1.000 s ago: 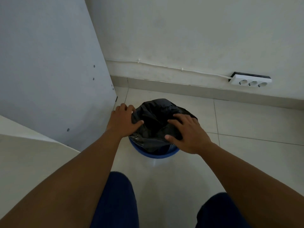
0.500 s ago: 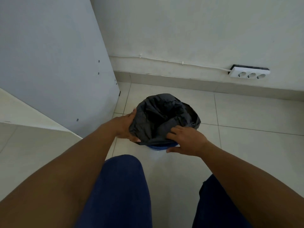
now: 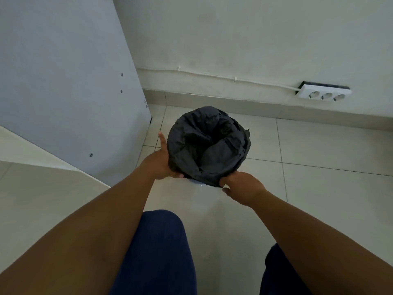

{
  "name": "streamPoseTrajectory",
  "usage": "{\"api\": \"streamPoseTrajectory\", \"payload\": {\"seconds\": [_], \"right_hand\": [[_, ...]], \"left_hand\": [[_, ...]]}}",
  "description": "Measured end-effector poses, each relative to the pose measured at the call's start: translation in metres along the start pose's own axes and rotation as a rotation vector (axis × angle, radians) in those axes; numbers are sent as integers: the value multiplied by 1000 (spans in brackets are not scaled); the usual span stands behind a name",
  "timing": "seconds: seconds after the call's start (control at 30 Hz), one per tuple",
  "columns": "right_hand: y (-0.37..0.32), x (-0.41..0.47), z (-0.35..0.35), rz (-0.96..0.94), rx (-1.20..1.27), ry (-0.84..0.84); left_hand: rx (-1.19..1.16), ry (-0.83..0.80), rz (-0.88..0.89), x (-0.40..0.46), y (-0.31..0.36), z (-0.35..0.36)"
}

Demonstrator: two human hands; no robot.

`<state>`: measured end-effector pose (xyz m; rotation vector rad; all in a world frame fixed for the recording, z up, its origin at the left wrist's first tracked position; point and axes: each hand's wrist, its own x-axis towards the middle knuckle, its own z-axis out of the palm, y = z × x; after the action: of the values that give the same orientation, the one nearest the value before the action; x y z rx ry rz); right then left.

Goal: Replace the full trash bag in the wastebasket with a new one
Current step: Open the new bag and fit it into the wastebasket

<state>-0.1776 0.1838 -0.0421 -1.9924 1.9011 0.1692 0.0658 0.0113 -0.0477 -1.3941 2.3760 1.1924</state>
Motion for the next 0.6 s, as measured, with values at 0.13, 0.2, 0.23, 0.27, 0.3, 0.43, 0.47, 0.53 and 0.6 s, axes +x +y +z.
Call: {"api": "streamPoseTrajectory", "payload": {"seconds": [0.13,0.2,0.23,0.27,0.3,0.43,0.47,0.53,0.6], "right_hand": [[11,1,-8,57,81,161],[14,1,-17,71,3,383],[14,2,-21,107,-2,453],[13,5,-25,166,25,481],[12,9,-26,233,82,489],[1,36,-22,505,597,475],[-2,42,-21,551,781,451],[-4,52,-18,627,1011,422],[1,56,-15,676,1089,403]], "left_hand": [[-182,-155,-218,-1,-4,-17],[-156,-66,-264,2,-1,-28],[-153,64,-284,6,2,-31],[-186,206,-298,11,6,-34],[-259,315,-320,15,13,-36],[-739,312,-424,36,38,-34],[-845,288,-431,37,45,-30],[-1072,231,-413,39,53,-21],[-1206,144,-362,43,49,-12]]}}
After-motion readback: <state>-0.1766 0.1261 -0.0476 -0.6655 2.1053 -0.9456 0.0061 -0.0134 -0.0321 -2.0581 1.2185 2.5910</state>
